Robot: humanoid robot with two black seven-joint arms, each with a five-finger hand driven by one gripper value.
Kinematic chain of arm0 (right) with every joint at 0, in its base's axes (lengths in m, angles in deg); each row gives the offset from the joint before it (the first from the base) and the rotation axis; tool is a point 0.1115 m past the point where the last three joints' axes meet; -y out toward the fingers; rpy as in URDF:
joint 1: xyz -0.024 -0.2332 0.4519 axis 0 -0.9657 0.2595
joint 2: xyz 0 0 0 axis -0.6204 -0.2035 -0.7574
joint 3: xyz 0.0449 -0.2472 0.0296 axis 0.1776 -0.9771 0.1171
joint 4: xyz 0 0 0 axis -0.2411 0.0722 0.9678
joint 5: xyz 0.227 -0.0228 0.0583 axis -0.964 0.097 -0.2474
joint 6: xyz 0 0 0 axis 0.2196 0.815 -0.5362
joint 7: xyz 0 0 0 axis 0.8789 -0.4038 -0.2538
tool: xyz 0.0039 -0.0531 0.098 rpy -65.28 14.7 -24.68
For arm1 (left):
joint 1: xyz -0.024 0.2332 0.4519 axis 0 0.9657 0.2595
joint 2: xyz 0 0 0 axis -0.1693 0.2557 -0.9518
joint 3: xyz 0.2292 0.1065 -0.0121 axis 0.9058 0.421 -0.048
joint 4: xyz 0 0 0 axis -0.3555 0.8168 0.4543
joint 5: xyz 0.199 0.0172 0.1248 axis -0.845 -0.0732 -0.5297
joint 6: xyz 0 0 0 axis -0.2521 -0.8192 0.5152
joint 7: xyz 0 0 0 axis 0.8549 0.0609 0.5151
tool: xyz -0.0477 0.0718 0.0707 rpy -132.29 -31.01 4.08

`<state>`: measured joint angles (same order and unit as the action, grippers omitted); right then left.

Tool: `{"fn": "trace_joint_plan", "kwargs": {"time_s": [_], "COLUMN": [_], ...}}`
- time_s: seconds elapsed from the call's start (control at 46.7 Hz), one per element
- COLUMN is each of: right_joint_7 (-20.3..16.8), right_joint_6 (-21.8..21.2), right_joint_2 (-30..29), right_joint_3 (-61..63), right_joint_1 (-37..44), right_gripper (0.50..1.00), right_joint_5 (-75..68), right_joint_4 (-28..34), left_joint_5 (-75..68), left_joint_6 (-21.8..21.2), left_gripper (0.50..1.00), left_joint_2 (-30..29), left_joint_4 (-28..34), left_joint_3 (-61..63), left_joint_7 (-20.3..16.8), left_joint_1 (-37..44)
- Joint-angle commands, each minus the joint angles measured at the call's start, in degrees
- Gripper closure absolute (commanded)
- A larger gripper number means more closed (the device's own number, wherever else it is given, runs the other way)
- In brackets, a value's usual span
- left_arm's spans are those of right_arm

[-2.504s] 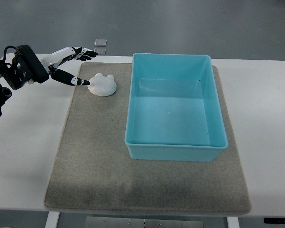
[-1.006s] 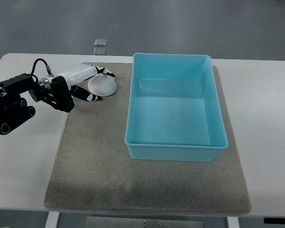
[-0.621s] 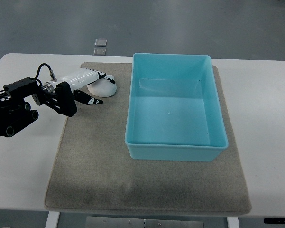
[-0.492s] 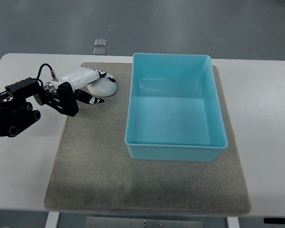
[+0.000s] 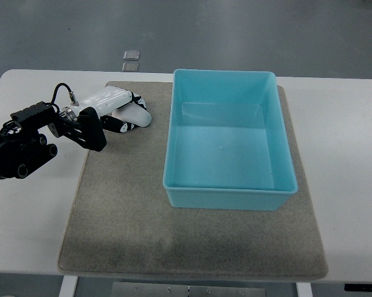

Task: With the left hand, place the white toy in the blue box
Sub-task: 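Lift the toy with the left hand and carry it over the blue box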

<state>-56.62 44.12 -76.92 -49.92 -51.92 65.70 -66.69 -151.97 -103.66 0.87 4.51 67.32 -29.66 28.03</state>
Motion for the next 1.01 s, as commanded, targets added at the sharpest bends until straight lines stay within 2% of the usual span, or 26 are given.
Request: {"fn": "trace_joint_plan", "kwargs": {"time_s": [0.0, 0.235, 0.385, 0.621, 0.749, 0.835, 0.984], "right_joint_7": [-0.01, -0.01, -0.01, -0.01, -0.01, -0.01, -0.01], "right_joint_6": [0.0, 0.0, 0.0, 0.0, 0.0, 0.0, 0.0], "right_joint_2": [0.0, 0.0, 0.0, 0.0, 0.0, 0.0, 0.0], "right_joint_3": [0.0, 0.0, 0.0, 0.0, 0.0, 0.0, 0.0], "right_joint_1": [0.0, 0.0, 0.0, 0.0, 0.0, 0.0, 0.0], "right_gripper": [0.564, 0.564, 0.564, 0.564, 0.564, 0.564, 0.564], "right_joint_5": [-0.06, 0.02, 0.02, 0.02, 0.02, 0.02, -0.06], "right_joint_4": [0.0, 0.0, 0.0, 0.0, 0.0, 0.0, 0.0], "left_joint_5": [0.43, 2.01, 2.46, 1.67, 1.4, 1.4, 1.14], "left_joint_6": [-1.45, -9.98, -11.04, -9.46, -5.42, -2.17, 1.53], "left_gripper": [1.0, 1.0, 1.0, 1.0, 1.0, 1.0, 1.0], "left_joint_2": [0.02, -0.42, -0.94, -0.51, -0.07, 0.98, 2.48], "left_joint_4": [-0.09, -1.5, -7.29, -20.82, -27.86, -30.06, -30.41], "left_joint_3": [-0.08, -2.45, -7.46, -8.7, -7.82, -7.21, -2.82], "left_joint_7": [0.0, 0.0, 0.0, 0.0, 0.0, 0.0, 0.0], "left_joint_1": [0.01, -2.18, -3.5, -4.3, -4.21, -4.03, -4.21]}}
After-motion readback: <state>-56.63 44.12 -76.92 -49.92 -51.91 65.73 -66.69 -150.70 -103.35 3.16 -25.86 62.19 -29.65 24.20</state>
